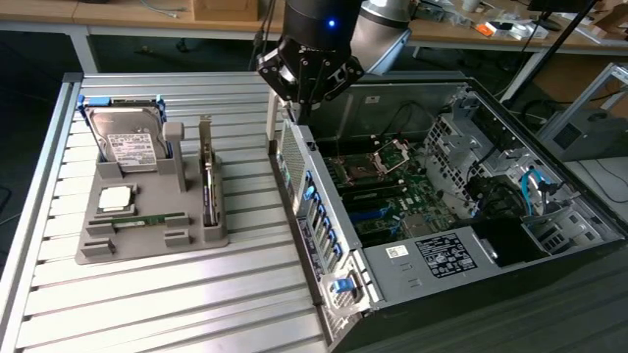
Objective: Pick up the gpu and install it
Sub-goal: 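Reach for the gpu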
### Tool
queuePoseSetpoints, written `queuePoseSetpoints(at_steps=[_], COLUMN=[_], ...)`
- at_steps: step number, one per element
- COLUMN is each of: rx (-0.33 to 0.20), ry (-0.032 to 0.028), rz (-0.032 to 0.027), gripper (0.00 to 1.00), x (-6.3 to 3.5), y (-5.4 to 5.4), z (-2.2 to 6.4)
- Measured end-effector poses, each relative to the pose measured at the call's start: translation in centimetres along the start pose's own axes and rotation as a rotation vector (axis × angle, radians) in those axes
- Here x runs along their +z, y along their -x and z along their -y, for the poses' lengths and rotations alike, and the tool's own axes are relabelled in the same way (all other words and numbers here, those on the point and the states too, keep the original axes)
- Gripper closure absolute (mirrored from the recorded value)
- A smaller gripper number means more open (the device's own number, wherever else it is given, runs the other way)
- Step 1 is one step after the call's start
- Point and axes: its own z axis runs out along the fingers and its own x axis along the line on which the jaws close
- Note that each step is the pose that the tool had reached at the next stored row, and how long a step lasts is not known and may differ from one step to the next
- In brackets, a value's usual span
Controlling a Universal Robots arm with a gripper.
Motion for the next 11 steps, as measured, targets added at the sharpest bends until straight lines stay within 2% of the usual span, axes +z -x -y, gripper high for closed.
queuePoseSetpoints(at_steps=[11], rx=[0.000], ry=[0.0000], rz=[-0.0001], gripper=[0.89], x=[-0.01], y=[-0.65], z=[0.05])
